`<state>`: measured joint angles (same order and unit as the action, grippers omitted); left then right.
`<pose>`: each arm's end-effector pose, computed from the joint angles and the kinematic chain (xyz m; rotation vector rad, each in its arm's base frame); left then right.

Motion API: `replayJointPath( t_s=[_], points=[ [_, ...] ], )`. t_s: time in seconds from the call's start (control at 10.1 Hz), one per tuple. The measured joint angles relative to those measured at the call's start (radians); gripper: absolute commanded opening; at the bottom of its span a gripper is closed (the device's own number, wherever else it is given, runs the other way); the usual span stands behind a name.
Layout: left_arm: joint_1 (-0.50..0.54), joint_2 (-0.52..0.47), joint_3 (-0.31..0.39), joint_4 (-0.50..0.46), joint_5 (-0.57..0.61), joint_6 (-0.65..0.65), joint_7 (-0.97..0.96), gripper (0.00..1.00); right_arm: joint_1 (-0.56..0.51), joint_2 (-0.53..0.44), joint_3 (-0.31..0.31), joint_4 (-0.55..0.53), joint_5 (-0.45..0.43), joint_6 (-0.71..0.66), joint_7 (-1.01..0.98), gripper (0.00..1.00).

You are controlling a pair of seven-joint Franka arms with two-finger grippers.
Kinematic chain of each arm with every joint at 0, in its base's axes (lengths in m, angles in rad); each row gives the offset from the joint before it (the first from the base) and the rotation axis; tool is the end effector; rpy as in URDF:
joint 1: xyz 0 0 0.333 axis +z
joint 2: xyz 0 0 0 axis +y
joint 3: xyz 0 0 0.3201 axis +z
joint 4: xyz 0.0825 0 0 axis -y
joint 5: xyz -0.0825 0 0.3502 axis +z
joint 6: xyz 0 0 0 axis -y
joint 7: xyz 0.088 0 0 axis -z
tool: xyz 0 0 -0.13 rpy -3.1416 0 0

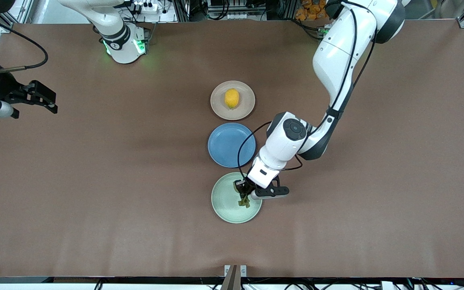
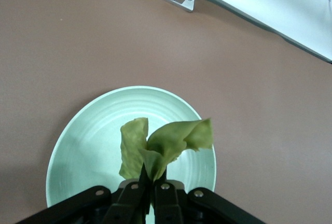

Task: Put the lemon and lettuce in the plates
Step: 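Lower the lettuce onto the pale green plate and open the left gripper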

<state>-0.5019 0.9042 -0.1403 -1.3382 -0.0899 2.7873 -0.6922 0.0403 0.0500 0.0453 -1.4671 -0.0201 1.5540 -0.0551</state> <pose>0.6379 -0.4331 0.2509 2.6345 0.2775 0.4637 0.5347 0.0425 0.6231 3.1161 0.2183 0.0581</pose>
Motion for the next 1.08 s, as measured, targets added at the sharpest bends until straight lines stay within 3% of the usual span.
replayJointPath(
  t_s=[0.3, 0.39, 0.49, 1.08],
  points=[
    [-0.014, 0.022, 0.000, 0.002, 0.000, 0.001, -0.035, 0.00, -0.019, 0.000, 0.000, -0.002, -0.003, 0.021, -0.012, 1.00],
    [-0.020, 0.026, 0.000, 0.003, 0.000, 0.001, -0.045, 0.41, -0.019, 0.000, 0.000, -0.003, -0.003, 0.021, -0.012, 1.00],
    [-0.025, 0.028, 0.001, 0.003, 0.000, 0.002, -0.059, 0.99, -0.019, 0.000, 0.001, -0.005, -0.003, 0.021, -0.012, 1.00],
    [-0.038, 0.024, 0.019, 0.032, 0.000, 0.011, -0.070, 1.00, -0.020, 0.000, 0.003, -0.008, -0.003, 0.024, -0.012, 1.00]
  ],
)
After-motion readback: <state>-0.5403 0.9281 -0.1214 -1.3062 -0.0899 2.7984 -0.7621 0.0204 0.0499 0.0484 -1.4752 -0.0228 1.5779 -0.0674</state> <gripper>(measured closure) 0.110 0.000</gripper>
